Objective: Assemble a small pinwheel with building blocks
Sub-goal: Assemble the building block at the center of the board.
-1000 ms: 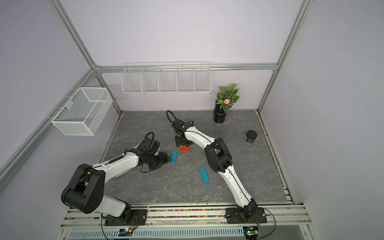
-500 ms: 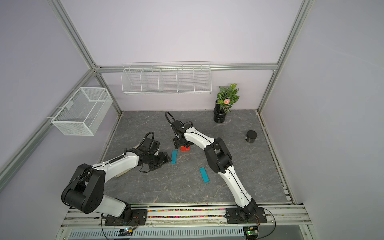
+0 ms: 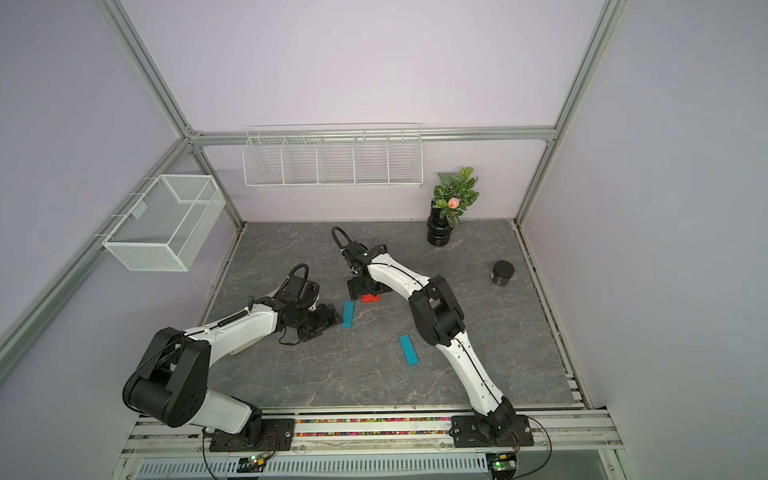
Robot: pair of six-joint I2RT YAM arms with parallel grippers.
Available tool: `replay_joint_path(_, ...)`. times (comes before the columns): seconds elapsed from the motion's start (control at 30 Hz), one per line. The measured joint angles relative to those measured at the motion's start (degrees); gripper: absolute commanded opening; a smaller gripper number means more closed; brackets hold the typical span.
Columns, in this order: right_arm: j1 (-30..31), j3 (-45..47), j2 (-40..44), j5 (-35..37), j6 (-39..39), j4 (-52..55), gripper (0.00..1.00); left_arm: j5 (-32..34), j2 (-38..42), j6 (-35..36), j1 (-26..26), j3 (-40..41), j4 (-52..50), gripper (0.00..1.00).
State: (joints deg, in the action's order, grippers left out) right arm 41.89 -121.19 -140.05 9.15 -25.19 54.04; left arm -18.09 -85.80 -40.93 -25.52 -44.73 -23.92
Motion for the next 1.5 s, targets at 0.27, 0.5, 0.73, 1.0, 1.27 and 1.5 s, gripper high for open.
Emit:
replay_joint_path(0.27,0.0,-0.2,0.0,-0.2,-2.3,0.6,0.94,-0.2,0.0,0.0,0.0,0.1,0.1,0.83)
replay_joint_path(0.5,0.0,-1.0,0.0,-1.6,-4.0,2.1,0.89,-0.4,0.0,0.0,0.0,0.1,0.1,0.83)
replay_joint_path(0.73,0.0,-2.4,-0.6,-2.8,-4.9,3.1,0.87,-0.4,0.0,0.0,0.0,0.5,0.3,0.83)
replay_joint_path(1.0,0.1,-4.6,-1.9,-2.8,-5.0,3.9,0.83,-0.4,0.0,0.0,0.0,0.7,0.6,0.83)
replay_joint_path(1.27,0.2,-5.4,-2.4,-2.8,-5.3,4.5,0.79,-0.4,0.0,0.0,0.0,0.8,0.6,0.83)
replay_joint_path(1.5,0.2,-6.3,-2.7,-2.8,-5.5,4.8,0.76,-0.4,0.0,0.0,0.0,0.8,0.6,0.83)
